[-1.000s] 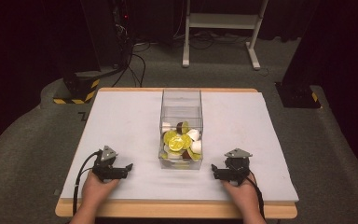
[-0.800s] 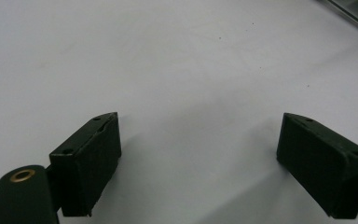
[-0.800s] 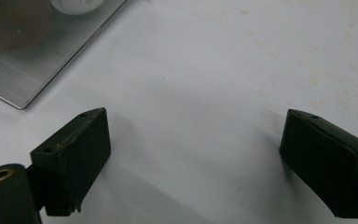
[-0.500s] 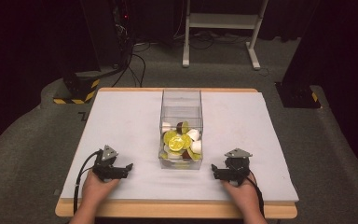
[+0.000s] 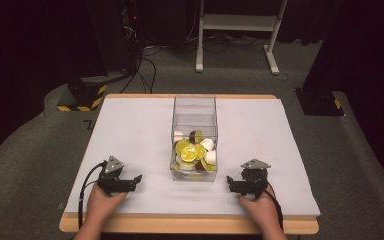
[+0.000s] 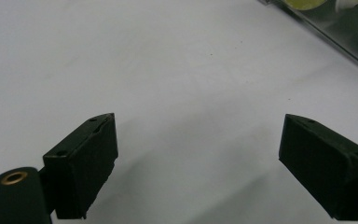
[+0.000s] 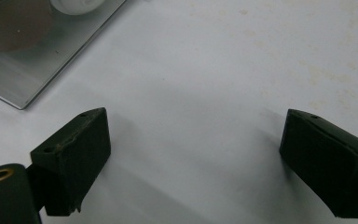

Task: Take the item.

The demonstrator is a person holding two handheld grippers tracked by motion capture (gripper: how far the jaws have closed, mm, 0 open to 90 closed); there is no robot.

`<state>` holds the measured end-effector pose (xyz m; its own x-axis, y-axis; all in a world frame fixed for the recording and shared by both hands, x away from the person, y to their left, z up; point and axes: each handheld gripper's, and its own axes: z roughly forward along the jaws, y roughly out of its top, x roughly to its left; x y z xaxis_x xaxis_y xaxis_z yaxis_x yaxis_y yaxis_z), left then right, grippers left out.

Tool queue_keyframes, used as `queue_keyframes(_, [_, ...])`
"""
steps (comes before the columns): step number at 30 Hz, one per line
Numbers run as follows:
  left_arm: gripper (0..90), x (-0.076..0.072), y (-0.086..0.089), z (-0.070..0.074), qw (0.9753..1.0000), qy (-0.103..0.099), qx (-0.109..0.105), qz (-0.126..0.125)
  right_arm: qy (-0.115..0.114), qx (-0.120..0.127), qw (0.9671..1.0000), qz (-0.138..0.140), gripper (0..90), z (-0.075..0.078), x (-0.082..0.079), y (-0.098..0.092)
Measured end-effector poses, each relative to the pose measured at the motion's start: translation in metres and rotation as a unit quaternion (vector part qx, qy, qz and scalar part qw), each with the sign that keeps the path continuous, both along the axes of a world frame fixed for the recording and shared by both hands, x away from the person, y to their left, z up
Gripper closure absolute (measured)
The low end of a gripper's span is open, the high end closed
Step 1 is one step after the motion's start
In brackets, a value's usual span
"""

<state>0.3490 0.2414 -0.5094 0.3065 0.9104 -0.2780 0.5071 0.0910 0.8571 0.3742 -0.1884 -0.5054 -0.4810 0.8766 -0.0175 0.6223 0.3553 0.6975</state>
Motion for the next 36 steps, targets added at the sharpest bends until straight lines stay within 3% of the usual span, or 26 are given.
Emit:
queue_keyframes(14, [13.7,-0.006,-0.002,0.006,0.9996,0.001,-0.019,-0.019,0.000,0.000,1.0000,0.000,8.5,0.000,0.000,0.000])
queue_keyframes(18, [14.2,-0.007,-0.005,0.006,0.9995,0.000,-0.021,-0.023,0.000,0.000,1.0000,0.000,8.5,0.000,0.000,0.000])
queue_keyframes(19, [14.2,-0.007,-0.003,0.007,0.9995,0.002,-0.007,-0.032,0.000,0.000,1.0000,0.000,8.5,0.000,0.000,0.000])
queue_keyframes(21, [14.3,-0.008,-0.006,0.007,0.9995,-0.001,-0.020,-0.026,0.000,0.000,1.0000,0.000,8.5,0.000,0.000,0.000])
queue_keyframes(36, [15.1,-0.012,-0.012,0.015,0.9989,-0.010,-0.018,-0.042,0.000,0.000,1.0000,0.000,8.5,0.000,0.000,0.000])
